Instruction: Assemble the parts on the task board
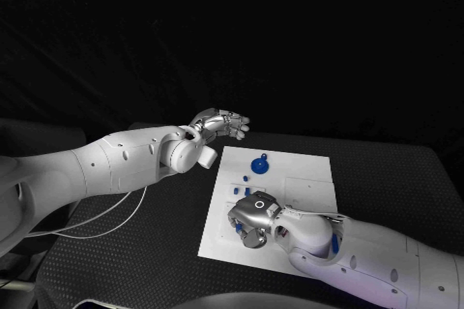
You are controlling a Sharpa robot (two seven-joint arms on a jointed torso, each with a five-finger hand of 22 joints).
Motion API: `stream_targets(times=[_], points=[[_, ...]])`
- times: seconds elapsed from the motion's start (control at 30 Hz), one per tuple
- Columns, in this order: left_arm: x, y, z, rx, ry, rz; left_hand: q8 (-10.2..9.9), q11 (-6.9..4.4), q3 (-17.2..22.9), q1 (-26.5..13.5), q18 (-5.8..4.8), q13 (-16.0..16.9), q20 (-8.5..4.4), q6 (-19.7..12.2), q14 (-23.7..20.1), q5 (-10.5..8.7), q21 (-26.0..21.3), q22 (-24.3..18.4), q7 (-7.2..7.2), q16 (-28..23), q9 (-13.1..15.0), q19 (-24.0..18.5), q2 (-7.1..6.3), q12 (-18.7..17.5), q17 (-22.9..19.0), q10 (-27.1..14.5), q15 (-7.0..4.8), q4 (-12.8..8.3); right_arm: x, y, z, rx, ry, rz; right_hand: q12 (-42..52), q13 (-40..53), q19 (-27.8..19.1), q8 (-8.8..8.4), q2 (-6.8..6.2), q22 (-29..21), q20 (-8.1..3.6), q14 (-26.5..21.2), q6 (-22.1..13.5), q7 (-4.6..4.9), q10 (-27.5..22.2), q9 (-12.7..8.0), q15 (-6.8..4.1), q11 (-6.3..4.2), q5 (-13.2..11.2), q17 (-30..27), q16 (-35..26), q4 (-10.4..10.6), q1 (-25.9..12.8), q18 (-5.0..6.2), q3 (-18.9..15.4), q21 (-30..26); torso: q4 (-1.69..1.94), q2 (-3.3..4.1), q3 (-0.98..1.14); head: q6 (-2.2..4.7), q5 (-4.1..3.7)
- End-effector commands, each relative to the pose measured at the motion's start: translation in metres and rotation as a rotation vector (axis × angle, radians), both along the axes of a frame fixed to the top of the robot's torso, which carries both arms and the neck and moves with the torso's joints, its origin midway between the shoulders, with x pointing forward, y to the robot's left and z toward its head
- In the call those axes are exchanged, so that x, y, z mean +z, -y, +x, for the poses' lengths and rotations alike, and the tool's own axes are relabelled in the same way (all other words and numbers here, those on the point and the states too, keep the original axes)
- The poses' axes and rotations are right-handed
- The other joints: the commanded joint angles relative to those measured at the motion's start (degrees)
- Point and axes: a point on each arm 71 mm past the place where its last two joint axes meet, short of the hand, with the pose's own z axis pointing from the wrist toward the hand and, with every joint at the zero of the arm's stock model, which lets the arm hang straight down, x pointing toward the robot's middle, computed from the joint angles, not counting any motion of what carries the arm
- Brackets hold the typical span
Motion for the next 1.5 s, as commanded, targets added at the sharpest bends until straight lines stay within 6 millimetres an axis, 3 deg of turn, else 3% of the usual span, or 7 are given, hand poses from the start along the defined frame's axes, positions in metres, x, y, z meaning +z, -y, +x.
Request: stream_targets(times=[0.03, 0.3, 0.5, 1.13, 1.5], points=[[0.0009, 0.0023, -0.0004, -0.016, 0.003, -0.011, -0.09, 0.11, -0.09, -0.5, 0.47, -0.05, 0.24, -0.38, 0.13, 0.24, -0.25, 0.1, 0.09, -0.2, -0.04, 0.2, -0.07, -0.05, 0.1, -0.48, 0.12, 0.35, -0.0086, -0.0009, -0.0079, 0.026, -0.065, -0.031, -0.28, 0.04, -0.12, -0.15, -1.31, 0.15, 0.01, -0.26, 0.13, 0.14, 0.21, 0.09, -0.19, 0.09, 0.31, 0.04, -0.15, -0.12, -0.57, 1.82, -0.04, 0.2, 0.02, -0.01, 0.03, -0.07, -0.01], [0.0009, 0.0021, -0.0004, -0.016, 0.002, -0.01, -0.1, 0.11, -0.09, -0.49, 0.48, -0.06, 0.24, -0.41, 0.13, 0.25, -0.27, 0.11, 0.09, -0.23, -0.05, 0.2, -0.06, -0.05, 0.14, -0.5, 0.13, 0.35, -0.0084, -0.0003, -0.0073, 0.019, -0.066, -0.023, -0.87, 0.08, -0.26, -0.81, -4.34, 0.3, 0.19, -0.34, -0.25, 0.36, -0.35, -0.04, 0.05, 0.35, 0.54, -0.09, -0.32, 0.72, -2.26, 1.82, -1.48, 0.24, 0.0, -0.01, 0.05, -0.04, 0.01], [0.0009, 0.0016, -0.0004, -0.015, 0.002, -0.01, -0.1, 0.11, -0.09, -0.5, 0.48, -0.06, 0.24, -0.42, 0.13, 0.25, -0.29, 0.13, 0.1, -0.27, -0.05, 0.19, -0.06, -0.05, 0.18, -0.51, 0.13, 0.36, -0.0081, -0.0002, -0.0074, 0.017, -0.069, -0.017, -1.21, 0.14, -0.42, -1.23, -5.77, 0.32, 0.23, -0.48, -0.47, 0.48, -0.62, -0.12, 0.16, 0.47, 0.57, -0.23, -0.49, 1.49, -3.04, 1.82, -2.26, 0.14, 0.02, 0.0, 0.05, -0.1, 0.02], [0.0008, -0.0003, -0.0004, -0.013, 0.0, -0.008, -0.14, 0.13, -0.11, -0.5, 0.48, -0.09, 0.25, -0.54, 0.12, 0.24, -0.36, 0.17, 0.13, -0.38, -0.07, 0.18, -0.1, -0.07, 0.3, -0.56, 0.14, 0.37, -0.0057, 0.0038, -0.0029, -0.02, -0.038, 0.025, -2.52, -0.07, -1.86, -2.63, -7.73, 0.22, 0.78, -2.01, -2.15, 1.29, -2.44, -0.51, 0.95, 1.28, 0.35, -0.96, -1.58, 2.42, -3.36, 1.82, -2.89, -0.7, 0.04, 0.01, 0.04, -0.1, -0.05], [0.0005, -0.0002, -0.0007, -0.018, -0.004, -0.009, -0.15, 0.15, -0.12, -0.51, 0.48, -0.11, 0.26, -0.6, 0.1, 0.21, -0.41, 0.2, 0.16, -0.47, -0.08, 0.17, -0.14, -0.08, 0.39, -0.6, 0.15, 0.38, -0.0046, 0.0063, -0.0016, -0.033, -0.027, 0.04, -3.02, -0.17, -2.37, -3.13, -8.17, 0.32, 1.07, -2.62, -2.86, 1.64, -3.23, -0.66, 1.3, 1.63, 0.29, -1.17, -1.83, 2.45, -3.62, 1.82, -3.39, -0.89, 0.01, -0.01, 0.04, -0.07, -0.1]])
